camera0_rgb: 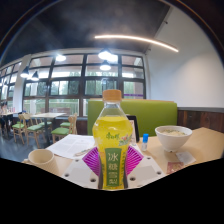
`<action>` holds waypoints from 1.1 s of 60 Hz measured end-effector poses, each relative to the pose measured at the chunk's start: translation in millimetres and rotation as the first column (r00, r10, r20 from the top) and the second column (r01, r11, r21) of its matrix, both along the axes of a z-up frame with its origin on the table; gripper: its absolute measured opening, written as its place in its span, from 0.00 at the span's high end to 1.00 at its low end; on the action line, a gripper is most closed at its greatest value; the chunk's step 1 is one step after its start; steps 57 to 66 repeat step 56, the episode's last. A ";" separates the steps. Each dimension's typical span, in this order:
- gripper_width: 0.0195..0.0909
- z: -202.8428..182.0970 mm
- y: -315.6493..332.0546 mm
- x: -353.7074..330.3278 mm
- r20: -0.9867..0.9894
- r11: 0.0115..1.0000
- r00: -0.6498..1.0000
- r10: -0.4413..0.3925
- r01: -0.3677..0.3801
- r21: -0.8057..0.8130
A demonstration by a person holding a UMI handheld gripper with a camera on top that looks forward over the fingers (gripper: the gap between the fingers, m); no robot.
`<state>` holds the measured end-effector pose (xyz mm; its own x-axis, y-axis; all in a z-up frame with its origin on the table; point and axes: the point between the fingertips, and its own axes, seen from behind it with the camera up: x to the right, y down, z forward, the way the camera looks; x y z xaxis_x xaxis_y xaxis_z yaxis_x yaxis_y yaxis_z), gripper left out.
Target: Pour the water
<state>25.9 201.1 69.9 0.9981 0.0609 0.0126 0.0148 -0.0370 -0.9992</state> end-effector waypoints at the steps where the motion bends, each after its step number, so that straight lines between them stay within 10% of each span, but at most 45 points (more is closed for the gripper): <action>1: 0.89 0.1 -0.1 0.1 -0.001 1.000 1.000 -0.002 0.002 0.000; 13: 0.57 4.1 -7.3 5.2 -0.036 0.999 0.999 -0.002 0.000 -0.053; 19: 0.06 23.8 -24.6 2.1 -0.028 0.998 1.000 0.012 -0.014 -0.065; 42: 0.11 122.9 -232.3 -7.6 -0.032 0.998 0.999 0.003 -0.005 -0.067; 66: 0.10 105.6 -341.8 -55.3 -0.100 0.993 0.991 0.092 -0.099 -0.066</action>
